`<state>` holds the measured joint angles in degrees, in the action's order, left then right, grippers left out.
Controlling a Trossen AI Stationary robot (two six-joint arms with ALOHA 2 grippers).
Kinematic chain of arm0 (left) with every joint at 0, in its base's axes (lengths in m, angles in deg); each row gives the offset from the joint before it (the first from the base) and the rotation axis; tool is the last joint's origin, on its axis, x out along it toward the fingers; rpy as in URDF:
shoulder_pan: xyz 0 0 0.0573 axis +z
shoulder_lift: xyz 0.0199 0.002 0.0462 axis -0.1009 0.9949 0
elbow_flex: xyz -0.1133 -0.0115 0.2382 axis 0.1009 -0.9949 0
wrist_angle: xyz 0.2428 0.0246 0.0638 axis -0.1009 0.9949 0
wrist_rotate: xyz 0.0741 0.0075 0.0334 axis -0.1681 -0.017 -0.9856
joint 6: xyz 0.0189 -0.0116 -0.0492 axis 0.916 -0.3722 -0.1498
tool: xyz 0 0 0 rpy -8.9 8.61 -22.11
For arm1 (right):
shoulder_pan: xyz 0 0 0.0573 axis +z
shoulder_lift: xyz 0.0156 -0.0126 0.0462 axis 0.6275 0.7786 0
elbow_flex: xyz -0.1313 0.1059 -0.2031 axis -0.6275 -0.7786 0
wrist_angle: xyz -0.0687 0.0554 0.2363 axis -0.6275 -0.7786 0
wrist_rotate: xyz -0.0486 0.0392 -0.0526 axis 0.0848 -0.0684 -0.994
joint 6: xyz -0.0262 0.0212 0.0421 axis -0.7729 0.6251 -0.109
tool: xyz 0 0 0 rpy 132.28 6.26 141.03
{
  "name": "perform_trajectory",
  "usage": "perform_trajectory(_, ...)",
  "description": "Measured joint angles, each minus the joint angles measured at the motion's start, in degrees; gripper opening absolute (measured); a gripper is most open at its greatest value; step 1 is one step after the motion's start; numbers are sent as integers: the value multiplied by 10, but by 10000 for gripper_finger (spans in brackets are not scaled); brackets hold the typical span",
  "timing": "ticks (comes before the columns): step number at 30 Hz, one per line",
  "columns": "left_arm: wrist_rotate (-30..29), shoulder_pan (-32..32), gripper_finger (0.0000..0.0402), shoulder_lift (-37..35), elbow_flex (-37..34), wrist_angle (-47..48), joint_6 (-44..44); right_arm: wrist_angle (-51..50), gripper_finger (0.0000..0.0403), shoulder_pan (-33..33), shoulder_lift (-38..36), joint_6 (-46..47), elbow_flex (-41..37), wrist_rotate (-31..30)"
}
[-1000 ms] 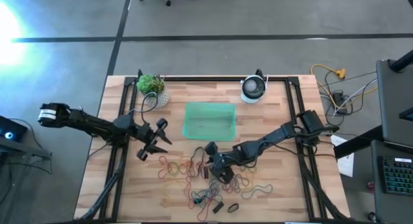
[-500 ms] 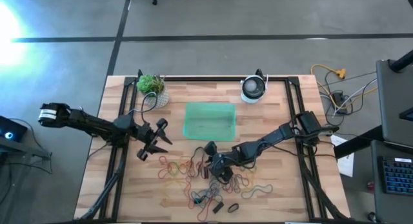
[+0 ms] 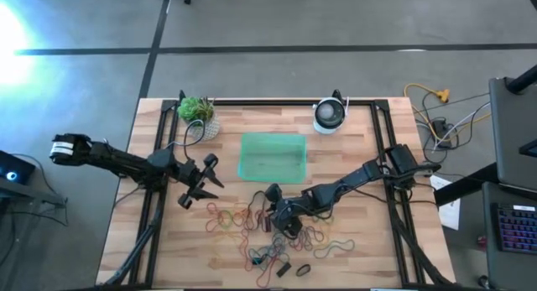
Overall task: Pick and place rubber bands into bin
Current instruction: Put the red rubber band into the green bin
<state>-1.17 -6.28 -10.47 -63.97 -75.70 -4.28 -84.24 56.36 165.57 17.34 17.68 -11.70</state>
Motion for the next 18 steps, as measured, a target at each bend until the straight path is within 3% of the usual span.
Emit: perform_trajectory(18,0,0,154,0,0,0,0,28,75,2,22,-9,0,16)
